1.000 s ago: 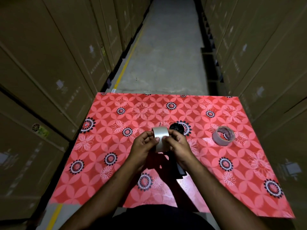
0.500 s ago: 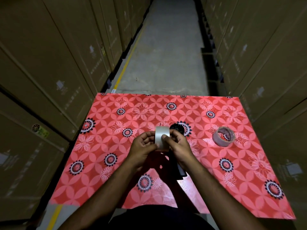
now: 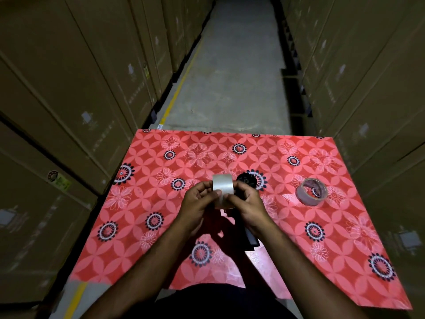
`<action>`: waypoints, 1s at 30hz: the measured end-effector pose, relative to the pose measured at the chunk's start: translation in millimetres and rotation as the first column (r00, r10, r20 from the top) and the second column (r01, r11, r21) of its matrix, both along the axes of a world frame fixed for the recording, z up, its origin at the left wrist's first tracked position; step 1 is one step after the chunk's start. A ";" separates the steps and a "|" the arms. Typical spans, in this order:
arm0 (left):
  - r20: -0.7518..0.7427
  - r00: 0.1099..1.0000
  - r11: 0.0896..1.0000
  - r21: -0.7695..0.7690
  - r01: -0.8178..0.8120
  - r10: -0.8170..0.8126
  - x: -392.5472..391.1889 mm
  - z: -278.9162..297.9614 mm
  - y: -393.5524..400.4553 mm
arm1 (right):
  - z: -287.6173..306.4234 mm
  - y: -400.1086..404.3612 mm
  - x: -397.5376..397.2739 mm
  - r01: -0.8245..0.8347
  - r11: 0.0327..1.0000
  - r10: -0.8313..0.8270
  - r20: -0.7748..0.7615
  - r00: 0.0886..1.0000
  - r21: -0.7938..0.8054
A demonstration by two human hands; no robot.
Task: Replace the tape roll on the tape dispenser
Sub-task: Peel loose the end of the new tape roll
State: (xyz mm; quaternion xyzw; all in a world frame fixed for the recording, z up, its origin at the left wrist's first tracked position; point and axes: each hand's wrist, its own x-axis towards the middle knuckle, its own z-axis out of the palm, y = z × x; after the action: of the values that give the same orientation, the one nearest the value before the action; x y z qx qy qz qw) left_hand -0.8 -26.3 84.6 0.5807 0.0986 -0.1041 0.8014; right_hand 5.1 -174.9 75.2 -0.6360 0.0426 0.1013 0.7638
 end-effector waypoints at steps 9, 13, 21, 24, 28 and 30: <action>0.020 0.999 0.995 0.093 0.025 -0.027 -6.9 2.4 -1.0 | -1.1 1.0 0.2 0.045 0.999 -0.044 -0.045 0.998 0.025; -0.037 0.997 0.997 -0.013 -0.075 0.074 -2.6 6.1 -2.8 | -5.1 -1.3 -1.5 -0.025 0.999 0.024 -0.016 1.000 -0.032; 0.011 1.000 0.999 0.042 -0.017 0.016 -9.1 2.3 -1.5 | -6.2 -0.4 0.8 0.024 1.000 -0.023 -0.058 0.998 0.007; -0.016 0.999 0.997 -0.050 -0.052 0.052 -7.0 3.7 -4.5 | -7.2 -2.4 -1.3 -0.006 1.000 0.006 -0.039 0.999 -0.010; 0.009 1.000 1.000 0.013 0.004 -0.004 -8.0 3.2 -1.9 | -8.1 -1.7 -0.9 0.020 1.000 -0.019 -0.056 0.998 0.011; 0.022 0.999 0.997 0.067 0.036 -0.037 -10.3 -0.2 -1.7 | -8.0 -1.3 -0.1 0.043 0.998 -0.040 -0.076 0.996 0.034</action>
State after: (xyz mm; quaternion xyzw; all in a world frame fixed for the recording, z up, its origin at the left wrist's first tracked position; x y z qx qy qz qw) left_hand -11.1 -28.0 84.4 0.6101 0.0820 -0.1086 0.7806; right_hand 5.0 -176.2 67.2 -0.6170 0.0828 0.1099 0.7749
